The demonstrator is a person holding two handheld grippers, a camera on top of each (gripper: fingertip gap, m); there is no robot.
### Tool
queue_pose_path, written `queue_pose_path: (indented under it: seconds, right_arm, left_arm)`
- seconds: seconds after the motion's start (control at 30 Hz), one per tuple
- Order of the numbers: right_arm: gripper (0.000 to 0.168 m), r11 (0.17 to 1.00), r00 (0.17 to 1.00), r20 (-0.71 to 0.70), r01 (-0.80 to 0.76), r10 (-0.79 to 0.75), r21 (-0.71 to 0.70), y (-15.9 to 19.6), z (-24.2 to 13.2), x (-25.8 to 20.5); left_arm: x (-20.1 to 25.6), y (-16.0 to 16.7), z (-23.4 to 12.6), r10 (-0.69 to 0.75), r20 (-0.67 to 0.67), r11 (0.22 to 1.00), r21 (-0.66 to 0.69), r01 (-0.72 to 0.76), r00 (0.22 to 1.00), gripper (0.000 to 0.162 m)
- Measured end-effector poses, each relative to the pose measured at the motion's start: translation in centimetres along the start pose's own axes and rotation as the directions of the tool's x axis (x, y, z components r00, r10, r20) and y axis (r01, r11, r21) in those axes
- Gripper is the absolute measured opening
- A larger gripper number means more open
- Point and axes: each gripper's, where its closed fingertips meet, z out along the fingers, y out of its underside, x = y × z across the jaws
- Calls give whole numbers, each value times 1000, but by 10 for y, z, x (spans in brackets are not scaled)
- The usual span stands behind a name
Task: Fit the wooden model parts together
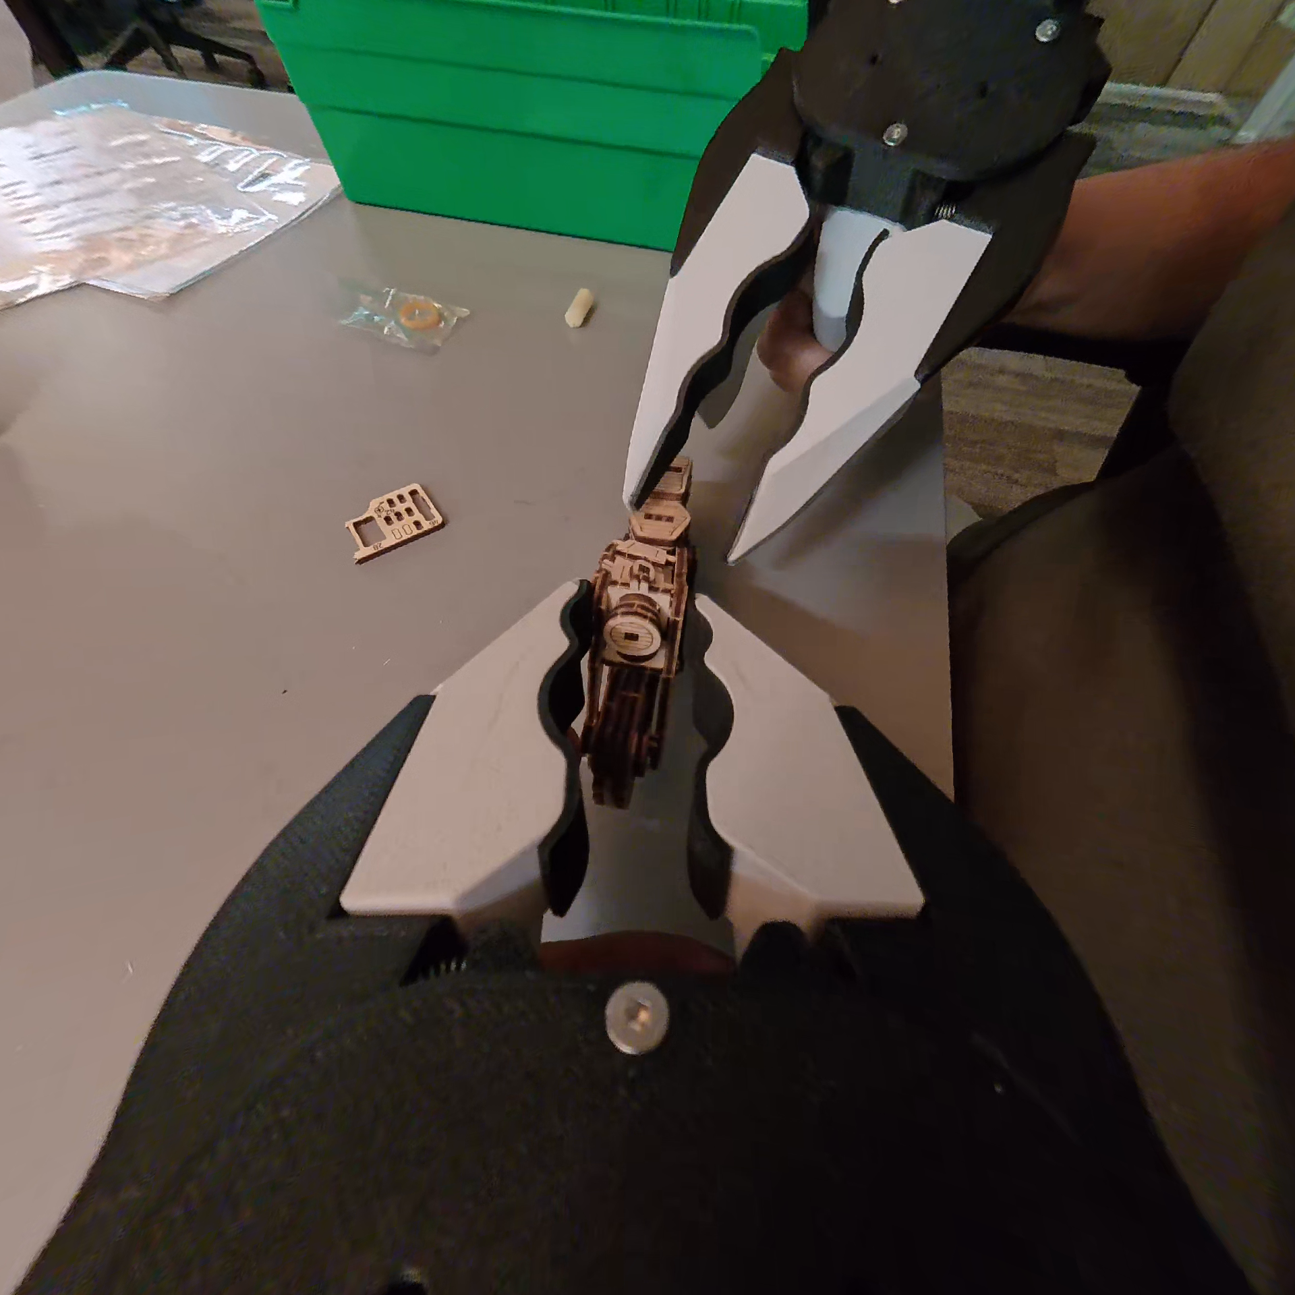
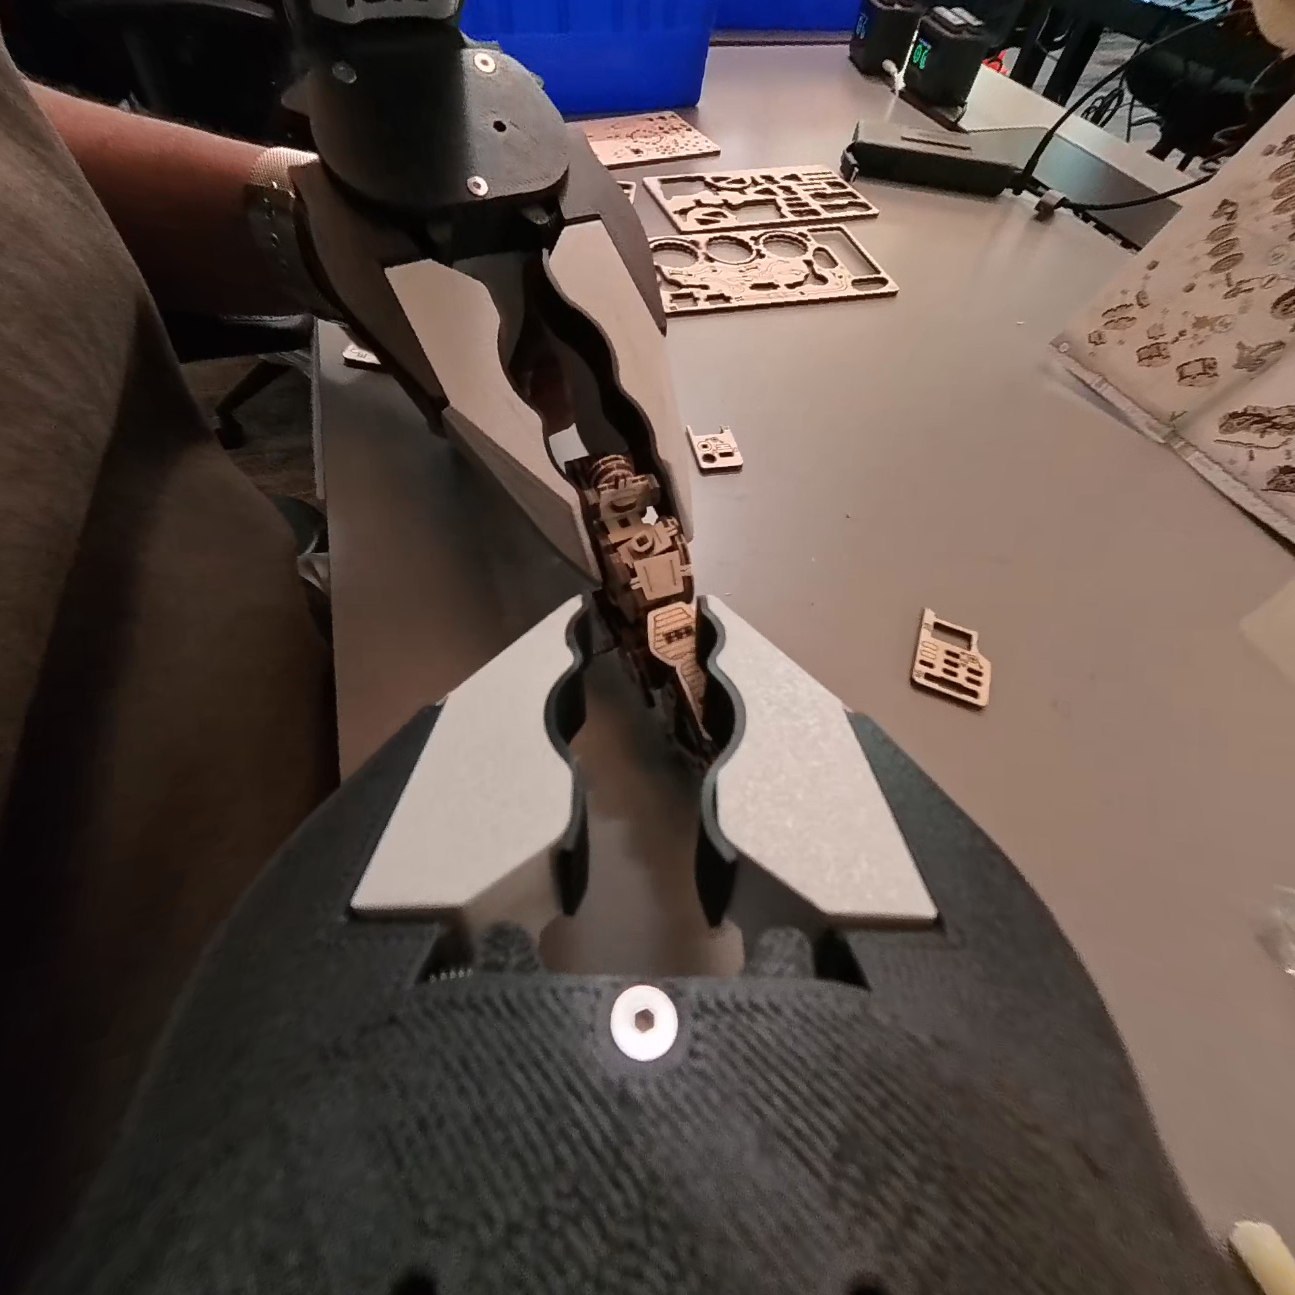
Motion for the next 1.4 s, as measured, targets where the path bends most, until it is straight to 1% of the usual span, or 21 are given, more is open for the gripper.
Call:
queue_pose_path:
  seconds: [0.17, 0.4, 0.77, 0.9, 1.0, 1.27, 1.4]
  right_arm:
    - [29, 999, 999, 15, -29, 29, 23, -3, -2, 1]
    - [29, 1000, 1000, 18, 4, -4, -7, 2, 0, 0]
    - [26, 1000, 999, 38, -16, 15, 21, -3, -3, 2]
    - [25, 999, 999, -8, 52, -52, -1, -2, -2, 5]
    - [25, 995, 995, -10, 96, -96, -25, 2, 0, 3]
    - [27, 992, 990, 63, 126, -124, -28, 0, -2, -8]
    - [28, 981, 979, 97, 185, -179, -60, 4, -1, -10]
  left_arm:
    - [2, 0, 0, 14, -7, 1000, -4, -14, 1000, 24]
    - [3, 1, 0, -6, -30, 1000, -3, 6, 1000, 24]
    - [6, 5, 3, 21, -25, 999, -36, -21, 999, 24]
    - [6, 6, 3, 25, -25, 999, -42, -26, 999, 24]
    - [6, 6, 3, 22, -25, 999, -43, -23, 999, 24]
    - [6, 6, 3, 22, -27, 999, -45, -23, 999, 24]
    - [6, 6, 3, 24, -29, 999, -45, -25, 999, 24]
